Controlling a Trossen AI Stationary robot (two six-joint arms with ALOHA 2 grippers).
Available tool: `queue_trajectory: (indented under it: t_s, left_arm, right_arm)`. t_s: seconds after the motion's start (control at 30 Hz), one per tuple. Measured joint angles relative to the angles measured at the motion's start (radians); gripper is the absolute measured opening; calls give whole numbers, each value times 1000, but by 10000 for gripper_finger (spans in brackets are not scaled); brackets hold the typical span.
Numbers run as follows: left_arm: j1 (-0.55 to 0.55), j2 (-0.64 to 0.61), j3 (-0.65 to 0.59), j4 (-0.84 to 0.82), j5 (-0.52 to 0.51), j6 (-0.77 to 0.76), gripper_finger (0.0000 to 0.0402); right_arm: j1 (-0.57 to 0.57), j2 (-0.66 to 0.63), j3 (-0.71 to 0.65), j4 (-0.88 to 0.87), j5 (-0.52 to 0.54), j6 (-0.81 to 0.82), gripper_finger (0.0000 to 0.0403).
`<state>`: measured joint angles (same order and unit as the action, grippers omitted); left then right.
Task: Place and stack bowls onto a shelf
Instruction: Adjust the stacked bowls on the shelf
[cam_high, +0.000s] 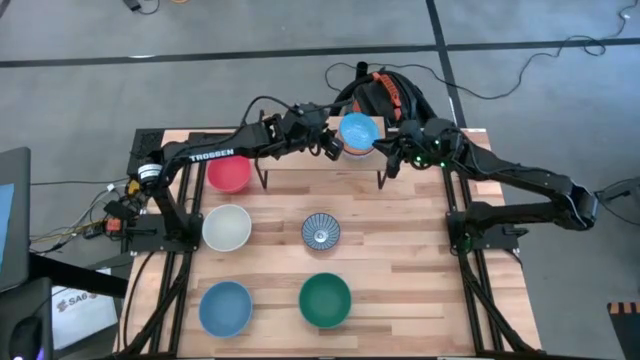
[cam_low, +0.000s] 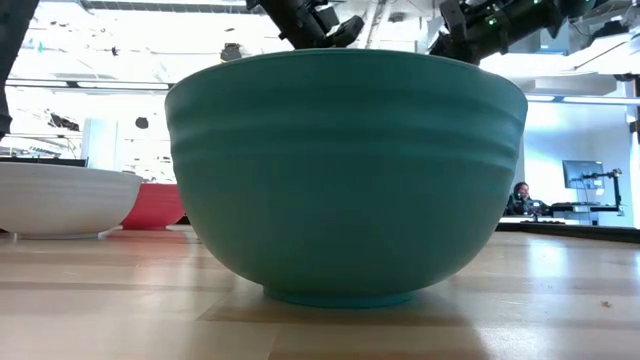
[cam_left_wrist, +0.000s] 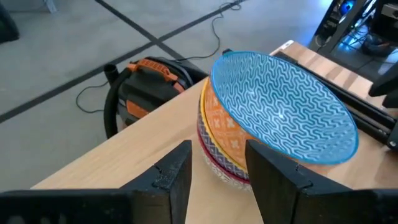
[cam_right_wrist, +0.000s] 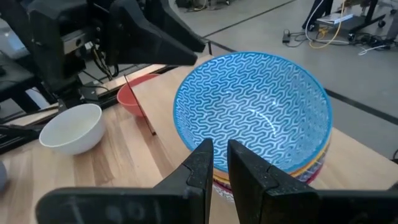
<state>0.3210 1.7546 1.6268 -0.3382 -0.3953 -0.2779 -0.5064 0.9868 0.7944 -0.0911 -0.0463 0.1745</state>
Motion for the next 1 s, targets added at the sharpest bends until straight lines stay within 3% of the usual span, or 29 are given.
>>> queue_trajectory:
  t_s: [0.13,0.43,0.73,1.0]
  left_arm:
    - [0,-9,0,76,-4,65,124]
    - [22,35,-1,148,180,268,86]
    - [58,65,1,141,221,252,43]
    - [60,62,1,140,208,240,33]
  right_arm:
    - [0,-1,0,-6,3,0,74]
    - [0,-10,1,-15,0,0,74]
    - [-8,-55,1,-63,-1,-16,74]
    - [-27,-81,1,-69,-2,-18,74]
